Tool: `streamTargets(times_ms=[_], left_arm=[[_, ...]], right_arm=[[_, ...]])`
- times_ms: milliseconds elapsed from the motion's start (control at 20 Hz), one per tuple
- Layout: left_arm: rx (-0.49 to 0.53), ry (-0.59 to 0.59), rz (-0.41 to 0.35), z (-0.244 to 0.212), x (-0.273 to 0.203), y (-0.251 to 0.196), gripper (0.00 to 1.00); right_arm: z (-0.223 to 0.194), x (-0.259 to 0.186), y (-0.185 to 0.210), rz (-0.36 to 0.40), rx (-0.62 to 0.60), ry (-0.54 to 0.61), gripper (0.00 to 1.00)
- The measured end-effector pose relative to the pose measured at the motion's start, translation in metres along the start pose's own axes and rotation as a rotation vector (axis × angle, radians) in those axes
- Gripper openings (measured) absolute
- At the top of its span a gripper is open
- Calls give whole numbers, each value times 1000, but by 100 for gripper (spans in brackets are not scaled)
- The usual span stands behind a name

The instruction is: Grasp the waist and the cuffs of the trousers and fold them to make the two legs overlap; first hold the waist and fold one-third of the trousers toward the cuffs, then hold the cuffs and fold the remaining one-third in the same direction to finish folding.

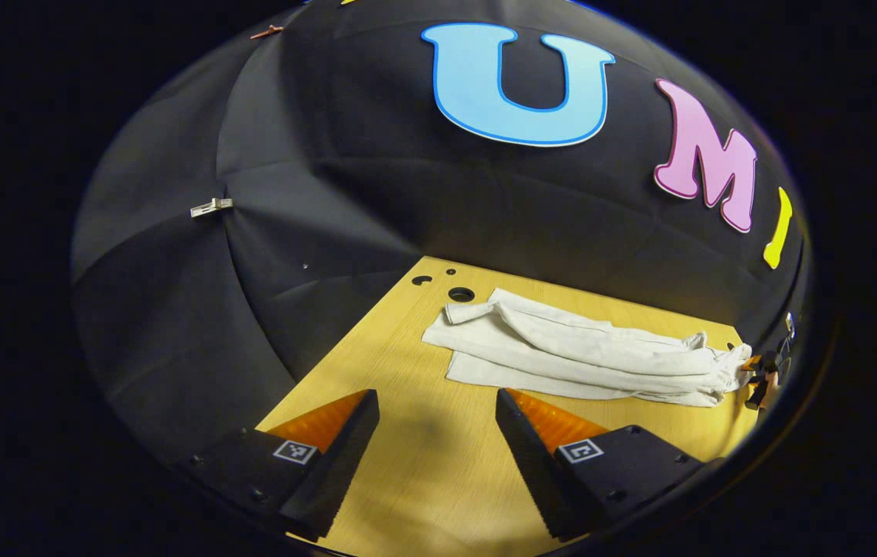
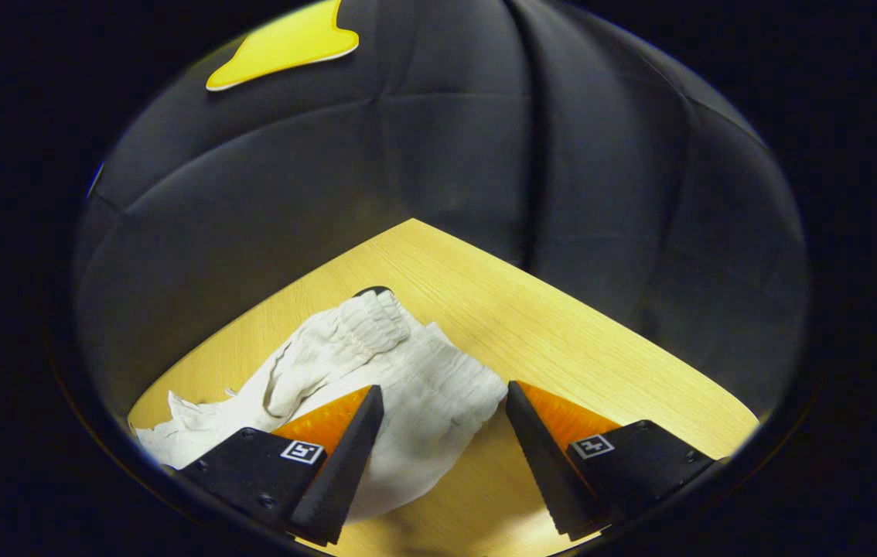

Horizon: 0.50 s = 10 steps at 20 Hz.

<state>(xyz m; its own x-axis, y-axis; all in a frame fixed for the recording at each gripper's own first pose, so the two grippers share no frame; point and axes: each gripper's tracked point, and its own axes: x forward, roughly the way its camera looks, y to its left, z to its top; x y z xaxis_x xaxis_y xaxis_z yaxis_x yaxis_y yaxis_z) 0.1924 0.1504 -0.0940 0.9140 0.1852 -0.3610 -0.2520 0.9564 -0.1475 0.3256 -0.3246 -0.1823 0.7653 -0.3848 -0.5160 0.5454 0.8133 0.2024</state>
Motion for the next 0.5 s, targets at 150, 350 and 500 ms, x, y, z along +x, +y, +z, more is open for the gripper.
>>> streamTargets(times_ms=[150,350,500], left_arm=[[-9,39,-55,-15,-3,-17,96],[-76,78,-74,-34,-4,-27,96],[-97,92,-73,-41,-5,-32,96]], right_arm=[[-6,-1,0,-2,-135,0,94],[-5,0,9,25,-117,13,60],[-4,0,14,54,-120,-1,36]])
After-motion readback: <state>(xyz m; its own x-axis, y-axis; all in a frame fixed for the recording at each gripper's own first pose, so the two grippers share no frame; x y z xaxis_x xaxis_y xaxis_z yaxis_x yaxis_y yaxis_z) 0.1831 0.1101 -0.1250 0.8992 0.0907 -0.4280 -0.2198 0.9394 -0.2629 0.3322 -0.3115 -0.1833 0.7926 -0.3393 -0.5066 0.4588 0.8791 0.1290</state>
